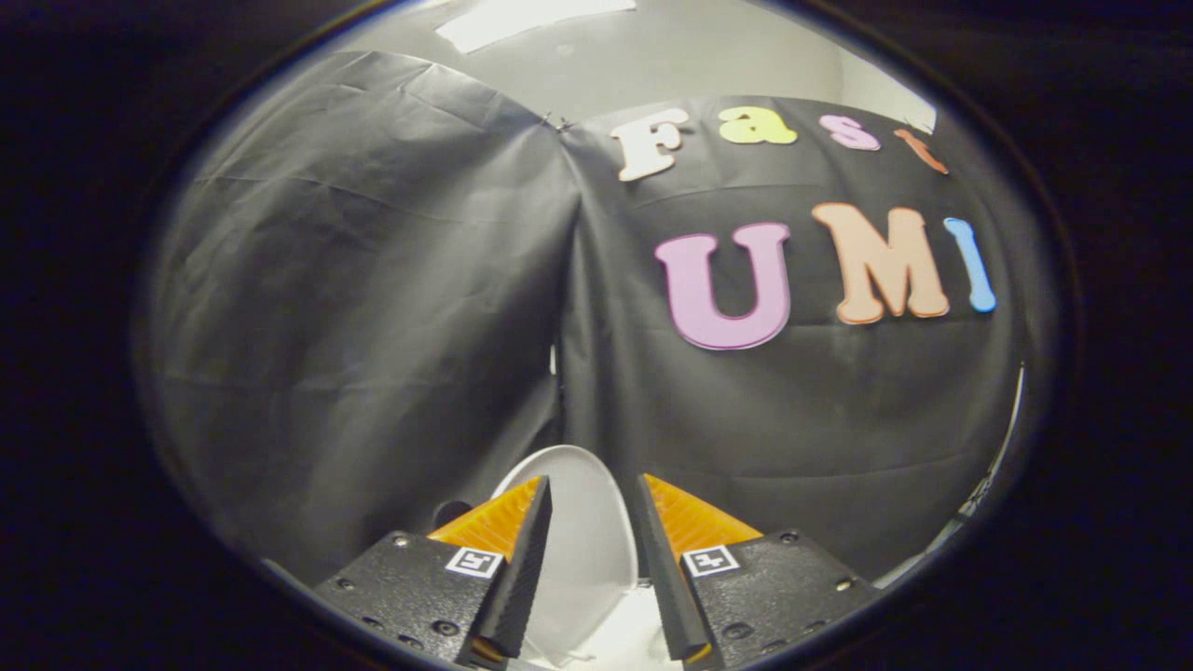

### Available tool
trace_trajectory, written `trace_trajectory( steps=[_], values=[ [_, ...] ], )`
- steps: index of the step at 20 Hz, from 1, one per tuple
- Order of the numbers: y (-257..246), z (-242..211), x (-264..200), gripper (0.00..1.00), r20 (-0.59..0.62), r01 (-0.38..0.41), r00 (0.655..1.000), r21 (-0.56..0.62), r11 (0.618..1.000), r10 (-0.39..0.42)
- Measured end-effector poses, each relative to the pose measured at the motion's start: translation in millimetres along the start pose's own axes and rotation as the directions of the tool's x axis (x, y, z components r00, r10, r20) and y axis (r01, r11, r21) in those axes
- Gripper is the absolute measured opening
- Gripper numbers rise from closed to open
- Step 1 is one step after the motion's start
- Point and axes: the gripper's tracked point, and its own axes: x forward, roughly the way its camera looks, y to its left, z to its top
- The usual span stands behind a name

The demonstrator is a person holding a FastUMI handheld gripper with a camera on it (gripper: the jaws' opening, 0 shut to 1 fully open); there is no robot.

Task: Open the toilet lid.

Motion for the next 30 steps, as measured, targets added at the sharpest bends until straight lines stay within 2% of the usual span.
trace_trajectory(
  steps=[5, 10, 14, 18, 23, 27, 30],
  values=[
    [-112.8, -22.3, -49.3, 0.56, -0.031, 0.177, 0.984, 0.043, 0.983, -0.176],
    [-234.0, -58.3, -108.6, 0.56, -0.057, 0.351, 0.936, 0.111, 0.93, -0.347],
    [-318.1, -92.5, -148.8, 0.56, -0.073, 0.431, 0.902, 0.189, 0.882, -0.425],
    [-401.8, -134.2, -187.0, 0.57, -0.098, 0.484, 0.874, 0.258, 0.836, -0.476],
    [-485.1, -176.0, -235.0, 0.57, -0.137, 0.511, 0.859, 0.302, 0.805, -0.494],
    [-521.8, -189.6, -268.4, 0.55, -0.17, 0.539, 0.842, 0.257, 0.802, -0.511],
    [-518.1, -184.3, -288.4, 0.52, -0.188, 0.52, 0.849, 0.141, 0.842, -0.493]
  ],
)
